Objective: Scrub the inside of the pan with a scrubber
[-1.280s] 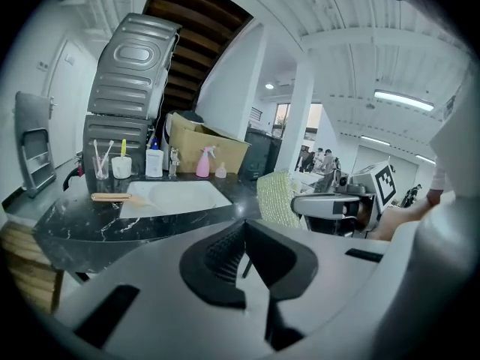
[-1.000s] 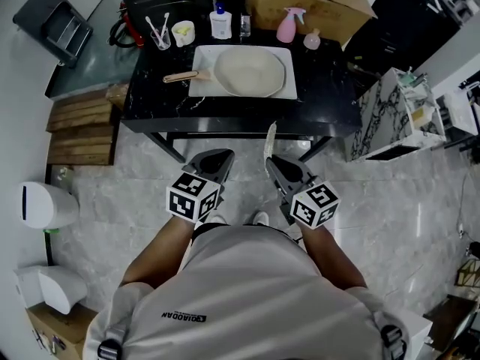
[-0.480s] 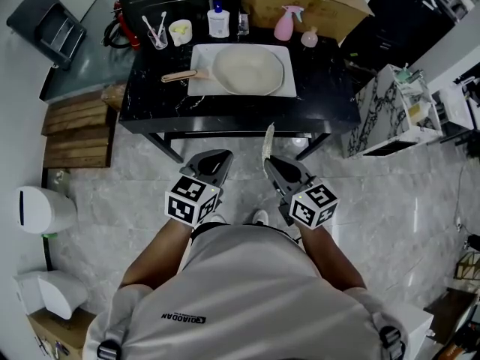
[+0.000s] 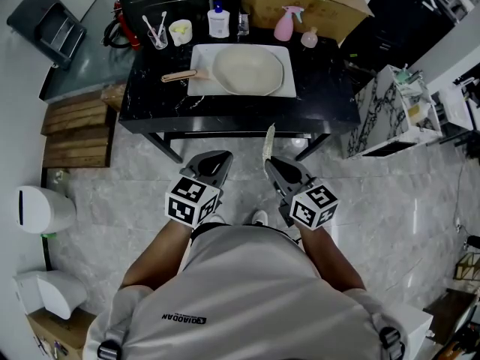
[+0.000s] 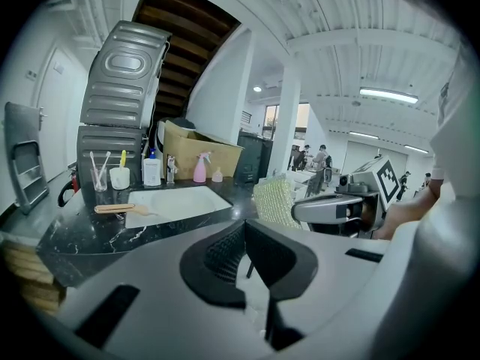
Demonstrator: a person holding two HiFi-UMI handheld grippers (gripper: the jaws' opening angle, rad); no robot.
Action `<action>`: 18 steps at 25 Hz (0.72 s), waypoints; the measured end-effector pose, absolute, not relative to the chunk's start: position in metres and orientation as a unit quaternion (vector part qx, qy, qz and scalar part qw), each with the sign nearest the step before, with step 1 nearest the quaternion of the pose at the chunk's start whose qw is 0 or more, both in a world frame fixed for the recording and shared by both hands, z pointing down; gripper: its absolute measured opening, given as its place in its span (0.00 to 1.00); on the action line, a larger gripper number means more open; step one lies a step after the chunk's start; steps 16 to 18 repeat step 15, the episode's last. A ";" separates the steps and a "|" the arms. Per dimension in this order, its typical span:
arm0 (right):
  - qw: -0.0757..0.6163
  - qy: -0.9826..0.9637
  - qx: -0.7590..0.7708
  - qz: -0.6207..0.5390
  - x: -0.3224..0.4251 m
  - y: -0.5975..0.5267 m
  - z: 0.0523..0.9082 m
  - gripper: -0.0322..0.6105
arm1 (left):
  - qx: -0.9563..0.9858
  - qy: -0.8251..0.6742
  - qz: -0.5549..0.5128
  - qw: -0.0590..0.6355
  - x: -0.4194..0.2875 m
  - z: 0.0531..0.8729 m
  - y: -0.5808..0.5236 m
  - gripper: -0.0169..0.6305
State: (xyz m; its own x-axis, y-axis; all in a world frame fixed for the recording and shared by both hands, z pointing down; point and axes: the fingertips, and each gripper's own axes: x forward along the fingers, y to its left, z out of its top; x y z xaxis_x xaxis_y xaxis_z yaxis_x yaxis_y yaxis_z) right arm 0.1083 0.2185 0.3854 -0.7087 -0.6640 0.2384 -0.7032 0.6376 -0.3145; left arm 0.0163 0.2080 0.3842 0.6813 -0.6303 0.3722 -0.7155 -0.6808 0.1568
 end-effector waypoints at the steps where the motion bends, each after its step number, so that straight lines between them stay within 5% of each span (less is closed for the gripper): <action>1: 0.050 -0.903 0.379 0.196 0.109 0.219 0.386 0.14 | 0.905 -0.372 0.146 0.146 0.016 0.384 0.208 0.05; 18: 0.046 -0.900 0.386 0.199 0.117 0.220 0.386 0.14 | 0.909 -0.365 0.144 0.143 0.024 0.382 0.209 0.05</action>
